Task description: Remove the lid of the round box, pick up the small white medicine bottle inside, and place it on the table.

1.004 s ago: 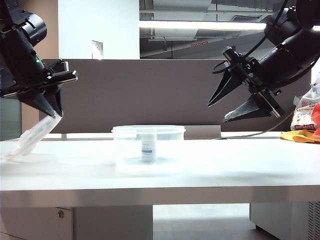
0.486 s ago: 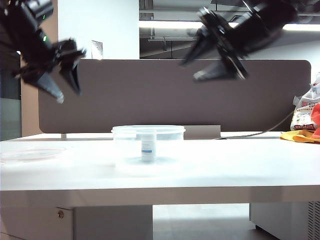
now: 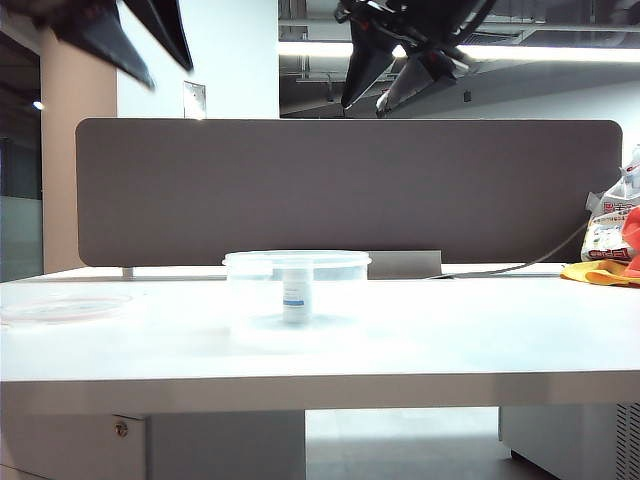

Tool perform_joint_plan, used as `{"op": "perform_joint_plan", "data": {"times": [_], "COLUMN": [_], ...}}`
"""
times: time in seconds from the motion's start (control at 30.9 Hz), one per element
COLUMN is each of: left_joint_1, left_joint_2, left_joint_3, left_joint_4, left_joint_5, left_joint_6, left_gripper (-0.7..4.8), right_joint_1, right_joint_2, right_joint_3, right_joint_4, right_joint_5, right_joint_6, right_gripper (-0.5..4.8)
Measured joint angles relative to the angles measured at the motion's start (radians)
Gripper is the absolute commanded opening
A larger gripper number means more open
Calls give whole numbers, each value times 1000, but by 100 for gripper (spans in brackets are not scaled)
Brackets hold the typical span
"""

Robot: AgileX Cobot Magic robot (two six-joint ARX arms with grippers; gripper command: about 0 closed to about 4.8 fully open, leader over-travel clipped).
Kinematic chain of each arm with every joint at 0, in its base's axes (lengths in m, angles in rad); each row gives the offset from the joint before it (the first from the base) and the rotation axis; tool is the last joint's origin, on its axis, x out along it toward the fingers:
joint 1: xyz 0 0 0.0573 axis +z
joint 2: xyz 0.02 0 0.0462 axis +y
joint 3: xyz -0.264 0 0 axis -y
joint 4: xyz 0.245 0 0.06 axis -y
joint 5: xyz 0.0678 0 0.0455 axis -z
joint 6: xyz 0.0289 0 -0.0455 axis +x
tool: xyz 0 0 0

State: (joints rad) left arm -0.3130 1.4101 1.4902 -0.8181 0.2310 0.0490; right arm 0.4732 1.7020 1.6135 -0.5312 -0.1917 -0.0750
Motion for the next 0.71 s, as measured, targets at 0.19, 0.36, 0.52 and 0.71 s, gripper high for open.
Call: {"op": "perform_joint_plan", "data": {"times": [0.19,0.36,0.52,0.71], "left_joint_1": [-100,-182,-222,-278], "left_joint_2": [-149,-222,-235,-233], "left_joint_3": [0,2,2,2], "left_joint_4": [-45,-51,-99,-177], "left_joint_5": [-3,-10,-5,-6], "left_joint_6": [0,-11,-43,-63], "left_gripper": [232,169,169,169], "right_joint_1": [2,4,42,92], "right_joint_2": [20,86,160,236], "right_joint_3": [1,0,0,8], "right_joint_4": [-6,-14,-19,-6], "right_joint_5": [33,38,39,39], "right_joint_6": [-5,-5,-4,0], "right_gripper": [260,260,261,310]}}
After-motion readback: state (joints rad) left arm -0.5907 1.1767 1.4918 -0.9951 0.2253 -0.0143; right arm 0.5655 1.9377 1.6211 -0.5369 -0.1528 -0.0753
